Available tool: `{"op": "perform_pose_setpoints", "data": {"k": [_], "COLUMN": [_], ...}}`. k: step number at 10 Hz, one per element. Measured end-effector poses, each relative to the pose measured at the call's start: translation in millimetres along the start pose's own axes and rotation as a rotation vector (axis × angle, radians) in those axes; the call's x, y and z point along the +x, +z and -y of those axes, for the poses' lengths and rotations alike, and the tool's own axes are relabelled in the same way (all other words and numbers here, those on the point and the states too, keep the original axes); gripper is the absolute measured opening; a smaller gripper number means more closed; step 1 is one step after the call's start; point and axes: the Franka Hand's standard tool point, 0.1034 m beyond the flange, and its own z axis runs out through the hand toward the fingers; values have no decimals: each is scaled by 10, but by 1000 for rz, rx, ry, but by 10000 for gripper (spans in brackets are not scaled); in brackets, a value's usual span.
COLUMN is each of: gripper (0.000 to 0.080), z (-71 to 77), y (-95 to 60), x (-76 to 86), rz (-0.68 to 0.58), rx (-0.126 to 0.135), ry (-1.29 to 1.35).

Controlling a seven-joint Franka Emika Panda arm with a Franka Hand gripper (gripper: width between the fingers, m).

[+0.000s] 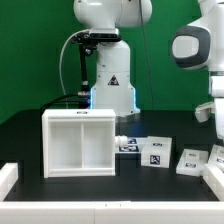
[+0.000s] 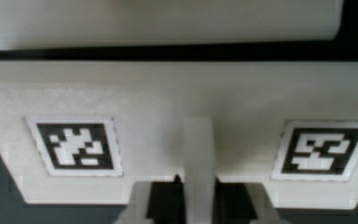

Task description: Assemble cabinet

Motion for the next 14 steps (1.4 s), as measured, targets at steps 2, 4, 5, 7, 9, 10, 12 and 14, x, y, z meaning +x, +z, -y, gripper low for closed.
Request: {"op": "perform_pose_setpoints", "data": {"k": [2, 4, 5, 7, 9, 10, 12, 14], "gripper": [64, 64, 64, 220, 417, 553, 689, 793], "z": [-4, -19, -20, -21, -141, -283, -509, -469], "y": [17, 20, 18, 20, -91, -309, -624, -558], "x": [-28, -61, -57, -59, -189, -273, -345, -361], "rz": [-12, -31, -31, -31, 11, 28, 56, 56], "rx": [-4, -13, -13, -13, -7, -19, -34, -28], "ry": [0, 0, 0, 0, -29, -8, 14, 11]}}
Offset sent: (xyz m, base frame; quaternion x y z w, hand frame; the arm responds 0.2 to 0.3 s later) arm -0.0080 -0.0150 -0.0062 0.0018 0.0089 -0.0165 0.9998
